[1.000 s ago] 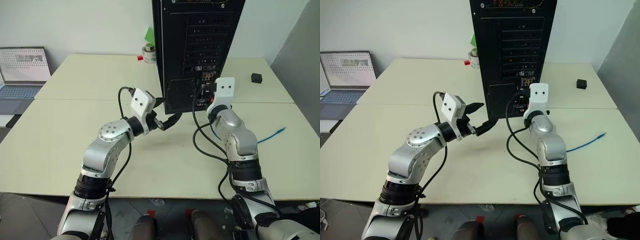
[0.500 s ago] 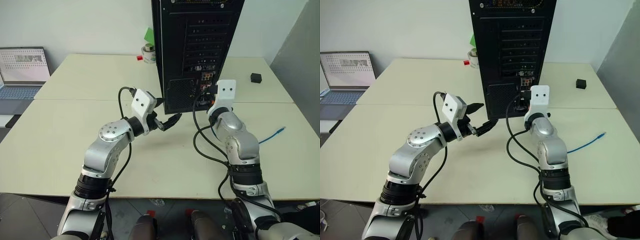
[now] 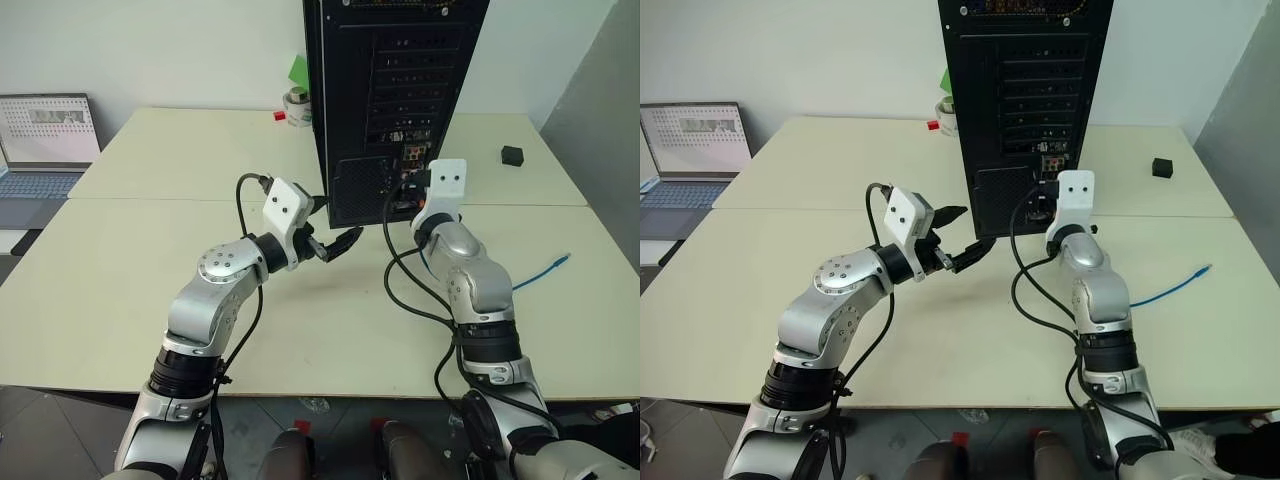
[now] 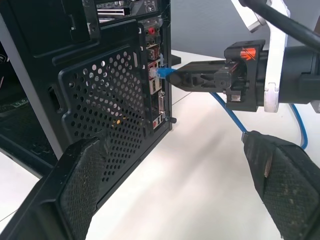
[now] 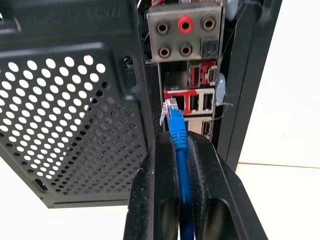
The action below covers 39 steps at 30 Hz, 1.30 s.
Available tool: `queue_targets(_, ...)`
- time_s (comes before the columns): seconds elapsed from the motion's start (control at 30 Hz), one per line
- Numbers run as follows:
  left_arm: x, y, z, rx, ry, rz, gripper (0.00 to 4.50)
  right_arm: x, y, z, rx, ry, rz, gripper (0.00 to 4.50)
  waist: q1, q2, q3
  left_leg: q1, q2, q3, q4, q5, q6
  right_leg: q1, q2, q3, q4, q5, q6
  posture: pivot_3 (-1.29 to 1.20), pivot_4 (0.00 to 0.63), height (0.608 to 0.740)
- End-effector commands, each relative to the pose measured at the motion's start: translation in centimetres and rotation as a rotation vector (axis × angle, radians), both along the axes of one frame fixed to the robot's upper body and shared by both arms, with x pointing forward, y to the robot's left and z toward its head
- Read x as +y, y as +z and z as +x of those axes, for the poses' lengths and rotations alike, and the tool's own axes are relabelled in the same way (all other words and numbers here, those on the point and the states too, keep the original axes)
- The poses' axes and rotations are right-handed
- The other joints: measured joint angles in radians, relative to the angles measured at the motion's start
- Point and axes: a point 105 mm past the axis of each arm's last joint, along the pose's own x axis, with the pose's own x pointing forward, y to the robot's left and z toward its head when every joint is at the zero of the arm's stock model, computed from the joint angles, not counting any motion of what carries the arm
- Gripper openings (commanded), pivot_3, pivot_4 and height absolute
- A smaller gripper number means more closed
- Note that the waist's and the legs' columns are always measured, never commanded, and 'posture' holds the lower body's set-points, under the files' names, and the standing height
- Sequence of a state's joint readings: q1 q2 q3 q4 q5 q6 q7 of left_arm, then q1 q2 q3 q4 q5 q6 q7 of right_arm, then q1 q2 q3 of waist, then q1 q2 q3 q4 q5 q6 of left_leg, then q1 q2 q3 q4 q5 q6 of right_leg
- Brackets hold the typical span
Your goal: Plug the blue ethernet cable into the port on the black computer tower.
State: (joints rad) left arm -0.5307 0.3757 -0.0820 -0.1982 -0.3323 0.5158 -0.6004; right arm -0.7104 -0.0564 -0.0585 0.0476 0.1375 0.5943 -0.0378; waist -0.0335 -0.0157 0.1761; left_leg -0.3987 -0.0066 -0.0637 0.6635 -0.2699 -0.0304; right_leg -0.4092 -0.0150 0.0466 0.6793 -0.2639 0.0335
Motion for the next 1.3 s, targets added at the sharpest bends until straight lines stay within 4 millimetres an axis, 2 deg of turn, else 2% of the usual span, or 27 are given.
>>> queue_targets(0.03, -0.4, 1.3, -0.6, -0.067, -0.019, -0.006, 4.46, -0.2, 2.4, 0.0, -0.083, -0.006, 0.016, 0.0, 0.0, 0.0, 0.0, 0.0, 0.0, 0.0, 0.0, 0.0, 0.0, 0.0, 0.0, 0.0, 0.0, 0.0, 0.0, 0.0, 0.15, 0.74)
queue_targets(0.27, -0.5, 1.4, -0.6, -0.07, -0.02, -0.005, 4.46, -0.3, 1.9, 0.1, -0.063, -0.011, 0.014, 0.0, -0.001, 0.0, 0.0, 0.0, 0.0, 0.0, 0.0, 0.0, 0.0, 0.0, 0.0, 0.0, 0.0, 0.0, 0.0, 0.0, 0.15, 0.74)
queue_targets(0.43, -0.3, 1.3, -0.6, -0.072, -0.015, -0.004, 4.46, 0.3, 1.7, -0.6, -0.06, 0.031, 0.007, 0.0, -0.001, 0.0, 0.0, 0.0, 0.0, 0.0, 0.0, 0.0, 0.0, 0.0, 0.0, 0.0, 0.0, 0.0, 0.0, 0.0, 0.15, 0.74)
queue_targets(0.57, -0.3, 1.3, -0.6, -0.072, -0.013, -0.003, 4.46, -0.1, 1.8, -0.8, -0.065, 0.025, -0.001, 0.0, 0.0, 0.0, 0.0, 0.0, 0.0, 0.0, 0.0, 0.0, 0.0, 0.0, 0.0, 0.0, 0.0, 0.0, 0.0, 0.0, 0.15, 0.74)
queue_targets(0.77, -0.3, 1.3, -0.6, -0.075, -0.014, 0.0, 4.46, -0.8, 1.6, -0.7, -0.058, -0.001, 0.0, 0.0, 0.0, 0.0, 0.0, 0.0, 0.0, 0.0, 0.0, 0.0, 0.0, 0.0, 0.0, 0.0, 0.0, 0.0, 0.0, 0.0, 0.15, 0.74)
queue_targets(1.3, -0.3, 1.2, -0.7, -0.078, -0.014, 0.006, 4.46, -0.5, 1.5, 0.1, -0.059, -0.01, 0.011, 0.0, 0.0, 0.0, 0.0, 0.0, 0.0, 0.0, 0.0, 0.0, 0.0, 0.0, 0.0, 0.0, 0.0, 0.0, 0.0, 0.0, 0.15, 0.74)
